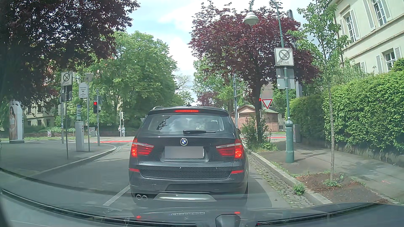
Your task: Follow the waypoints while adhering to traffic rules and regulations
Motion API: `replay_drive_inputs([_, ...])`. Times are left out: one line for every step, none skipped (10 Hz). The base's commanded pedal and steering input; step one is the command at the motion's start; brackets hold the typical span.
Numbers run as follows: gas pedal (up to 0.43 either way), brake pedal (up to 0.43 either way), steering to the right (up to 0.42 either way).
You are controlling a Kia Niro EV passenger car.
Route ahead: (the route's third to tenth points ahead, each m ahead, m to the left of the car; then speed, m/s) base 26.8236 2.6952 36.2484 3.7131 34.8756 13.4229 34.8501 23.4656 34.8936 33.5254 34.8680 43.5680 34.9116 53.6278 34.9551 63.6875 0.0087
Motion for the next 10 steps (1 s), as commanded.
replay_drive_inputs([0.000,0.268,-0.007])
replay_drive_inputs([0.000,0.274,-0.007])
replay_drive_inputs([0.000,0.268,-0.007])
replay_drive_inputs([0.000,0.268,-0.007])
replay_drive_inputs([0.000,0.268,-0.007])
replay_drive_inputs([0.000,0.274,-0.007])
replay_drive_inputs([0.000,0.268,-0.007])
replay_drive_inputs([0.000,0.268,-0.007])
replay_drive_inputs([0.000,0.268,-0.007])
replay_drive_inputs([0.000,0.268,-0.007])
